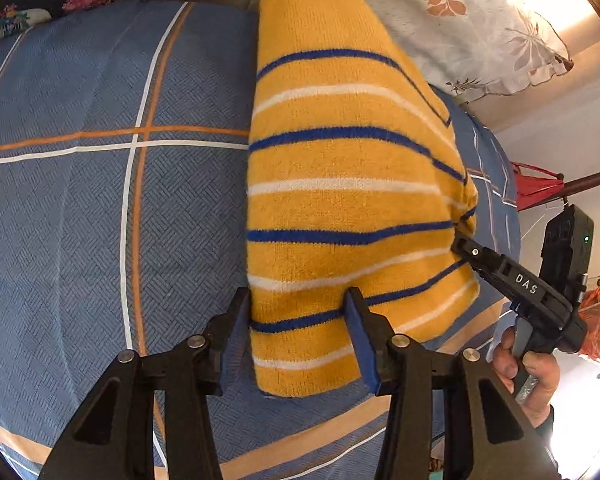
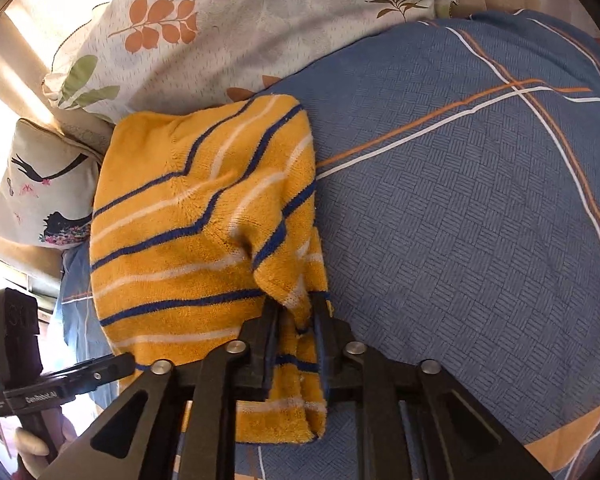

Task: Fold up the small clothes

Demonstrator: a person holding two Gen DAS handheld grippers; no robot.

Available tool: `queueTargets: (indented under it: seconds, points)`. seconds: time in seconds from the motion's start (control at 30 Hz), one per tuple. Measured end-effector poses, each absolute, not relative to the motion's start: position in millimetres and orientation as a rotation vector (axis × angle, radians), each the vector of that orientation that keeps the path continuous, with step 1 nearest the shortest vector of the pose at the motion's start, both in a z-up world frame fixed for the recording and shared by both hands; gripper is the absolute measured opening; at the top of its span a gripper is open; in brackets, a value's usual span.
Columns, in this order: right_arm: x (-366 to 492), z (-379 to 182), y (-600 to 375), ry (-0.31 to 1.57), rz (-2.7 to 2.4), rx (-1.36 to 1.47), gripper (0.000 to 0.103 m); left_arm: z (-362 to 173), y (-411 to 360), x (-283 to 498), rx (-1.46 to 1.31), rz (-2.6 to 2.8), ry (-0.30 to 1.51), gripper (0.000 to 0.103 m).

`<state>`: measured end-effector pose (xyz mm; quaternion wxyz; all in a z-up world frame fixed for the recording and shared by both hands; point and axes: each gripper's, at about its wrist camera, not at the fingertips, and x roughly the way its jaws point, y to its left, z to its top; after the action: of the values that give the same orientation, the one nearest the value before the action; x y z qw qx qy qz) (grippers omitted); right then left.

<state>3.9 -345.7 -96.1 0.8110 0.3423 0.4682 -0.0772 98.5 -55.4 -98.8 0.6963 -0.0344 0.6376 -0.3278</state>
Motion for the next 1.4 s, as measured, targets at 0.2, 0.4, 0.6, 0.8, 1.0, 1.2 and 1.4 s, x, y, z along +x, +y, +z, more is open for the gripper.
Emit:
queueTargets:
  seconds: [0.2,0.4,0.6,0.8,1.0,1.2,1.4]
  points:
    - [-20.9,-44.0,-354.7,0.891,-0.222,0.664,0.044,-65.5,-40.9,99.8,-0.037,-0.765,1.331,0.046]
    - [14.3,6.4,-355.1,0.782,-0.117,0.655,0.044,-50.7,-42.3,130.3,-0.127,-0.759,1.275,0.046]
    - [88.9,-30.0,-328.3,0.896,0.014,0.685,0.043,-60.1,-84.5,175.1,-0.162,-0.746,1.266,0.047]
    - [101.4,-64.7,-329.2,0.939,-0.119,0.615,0.040,-86.6,-110.0,189.2,-0.037,-0.681,1.283,0.065]
    - [95.5,-51.4,-324.5,0.941,-0.120,0.580,0.041,-81.6,-91.7,184.2,-0.094,-0.664,1.312,0.069]
    - [49.1,-31.1,-316.8,0.890,-0.158,0.537,0.041,-54.5,-76.0,141.1,0.064,-0.606,1.195,0.069]
    - [43.9,-58.4,-311.7,0.965,-0.174,0.513,0.041,-76.8,-84.6,141.5,0.068,-0.596,1.256,0.069]
